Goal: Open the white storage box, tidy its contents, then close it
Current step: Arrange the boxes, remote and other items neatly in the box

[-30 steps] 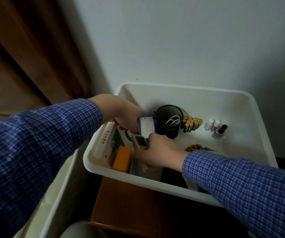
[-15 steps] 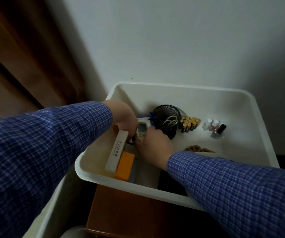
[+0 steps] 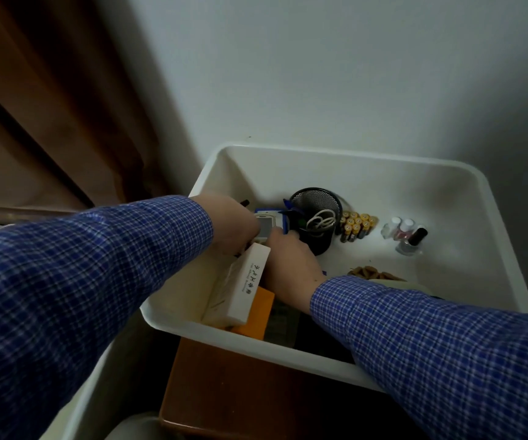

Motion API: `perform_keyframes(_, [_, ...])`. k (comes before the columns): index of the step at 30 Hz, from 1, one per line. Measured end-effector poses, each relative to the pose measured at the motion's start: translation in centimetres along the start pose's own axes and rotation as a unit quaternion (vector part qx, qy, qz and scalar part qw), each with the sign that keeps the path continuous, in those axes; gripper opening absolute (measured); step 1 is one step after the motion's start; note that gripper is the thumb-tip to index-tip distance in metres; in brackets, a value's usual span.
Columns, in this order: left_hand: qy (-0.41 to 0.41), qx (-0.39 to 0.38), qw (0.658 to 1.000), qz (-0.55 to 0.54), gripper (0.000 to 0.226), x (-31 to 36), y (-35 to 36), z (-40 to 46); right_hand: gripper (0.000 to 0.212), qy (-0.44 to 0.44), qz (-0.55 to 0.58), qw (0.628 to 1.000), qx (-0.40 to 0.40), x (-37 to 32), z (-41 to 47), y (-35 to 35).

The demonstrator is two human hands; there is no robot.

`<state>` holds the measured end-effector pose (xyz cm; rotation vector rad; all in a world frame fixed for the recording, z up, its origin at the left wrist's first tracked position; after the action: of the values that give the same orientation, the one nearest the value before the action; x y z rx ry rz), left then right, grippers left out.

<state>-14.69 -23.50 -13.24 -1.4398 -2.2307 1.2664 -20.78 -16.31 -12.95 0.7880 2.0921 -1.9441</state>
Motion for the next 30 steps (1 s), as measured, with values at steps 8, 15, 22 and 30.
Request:
perform_keyframes(8, [0.027,0.124,0.988,0.091,0.013,-0.6,-2.3,-0.7,0.058,-0.004,0.022,1.000,-0.016,-0.2,0.0,0.1])
perform_keyframes(15, [0.019,0.166,0.978,0.124,0.010,-1.0,-2.8,-0.5,0.052,0.031,0.059,0.998,0.024,0.2,0.5,-0.2])
perform_keyframes(22, [0.037,0.143,0.987,0.059,0.008,-1.4,-1.2,0.8,0.047,-0.008,0.049,0.999,0.021,-0.3,1.1,0.5])
perform_keyframes(30, [0.051,0.141,0.988,0.039,0.014,-1.4,-0.2,1.3,0.045,-0.092,0.033,0.995,0.012,-1.5,1.5,1.2])
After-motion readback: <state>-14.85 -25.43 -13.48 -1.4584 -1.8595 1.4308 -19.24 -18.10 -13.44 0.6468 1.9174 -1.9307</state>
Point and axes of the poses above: each hand's wrist, its own z-axis towards the middle knuckle, its own y-axis out of the palm, x = y × z, the point moved 8 cm from there along z, towards the middle knuckle, and after that the axes turned 11 degrees about x, right-handed, at the moved point
